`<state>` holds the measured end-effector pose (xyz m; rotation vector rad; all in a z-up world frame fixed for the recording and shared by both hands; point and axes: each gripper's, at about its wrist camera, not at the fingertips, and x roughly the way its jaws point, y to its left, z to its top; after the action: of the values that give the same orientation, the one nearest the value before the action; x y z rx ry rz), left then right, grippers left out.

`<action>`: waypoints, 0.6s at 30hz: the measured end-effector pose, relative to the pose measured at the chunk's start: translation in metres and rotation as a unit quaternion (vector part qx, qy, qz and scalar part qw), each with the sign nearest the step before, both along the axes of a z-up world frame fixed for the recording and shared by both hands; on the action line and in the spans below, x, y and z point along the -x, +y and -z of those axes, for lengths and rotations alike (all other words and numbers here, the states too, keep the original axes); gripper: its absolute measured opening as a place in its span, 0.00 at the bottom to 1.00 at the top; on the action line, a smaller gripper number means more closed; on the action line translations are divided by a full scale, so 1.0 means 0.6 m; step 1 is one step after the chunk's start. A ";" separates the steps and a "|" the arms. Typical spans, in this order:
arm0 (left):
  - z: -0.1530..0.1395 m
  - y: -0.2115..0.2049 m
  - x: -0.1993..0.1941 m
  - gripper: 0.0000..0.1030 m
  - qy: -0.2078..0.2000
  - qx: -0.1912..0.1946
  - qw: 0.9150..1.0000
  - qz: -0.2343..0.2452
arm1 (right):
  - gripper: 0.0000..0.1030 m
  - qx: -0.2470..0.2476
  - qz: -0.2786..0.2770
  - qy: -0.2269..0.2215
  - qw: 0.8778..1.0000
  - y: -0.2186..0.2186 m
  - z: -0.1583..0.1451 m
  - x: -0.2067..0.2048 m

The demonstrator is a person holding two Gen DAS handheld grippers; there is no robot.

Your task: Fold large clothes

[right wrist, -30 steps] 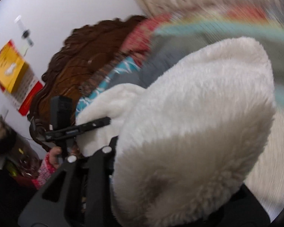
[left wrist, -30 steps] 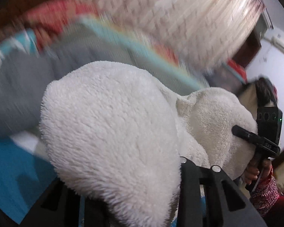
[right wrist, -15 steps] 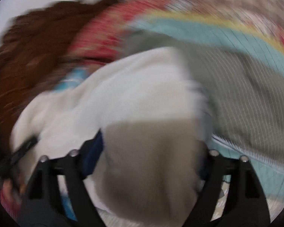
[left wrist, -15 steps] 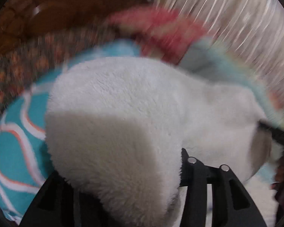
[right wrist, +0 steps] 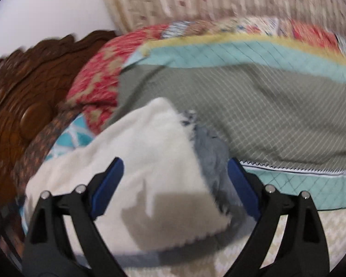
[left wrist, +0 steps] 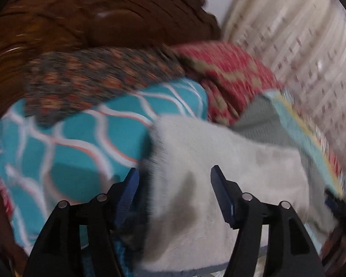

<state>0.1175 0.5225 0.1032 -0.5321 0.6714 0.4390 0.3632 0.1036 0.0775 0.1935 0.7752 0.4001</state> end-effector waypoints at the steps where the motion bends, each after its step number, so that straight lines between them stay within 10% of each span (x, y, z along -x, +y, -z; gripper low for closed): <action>1: -0.014 0.001 0.026 0.81 -0.010 0.009 1.000 -0.015 | 0.85 0.004 -0.011 -0.004 1.000 0.004 -0.002 0.020; 18: 0.021 -0.386 0.305 1.01 0.046 -0.136 0.989 0.036 | 0.92 0.003 -0.077 0.035 0.996 -0.140 0.056 0.523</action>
<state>-0.0653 0.2909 0.0905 -0.2296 0.7028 0.4808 0.0492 0.0195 0.0440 0.1420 0.8636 0.5395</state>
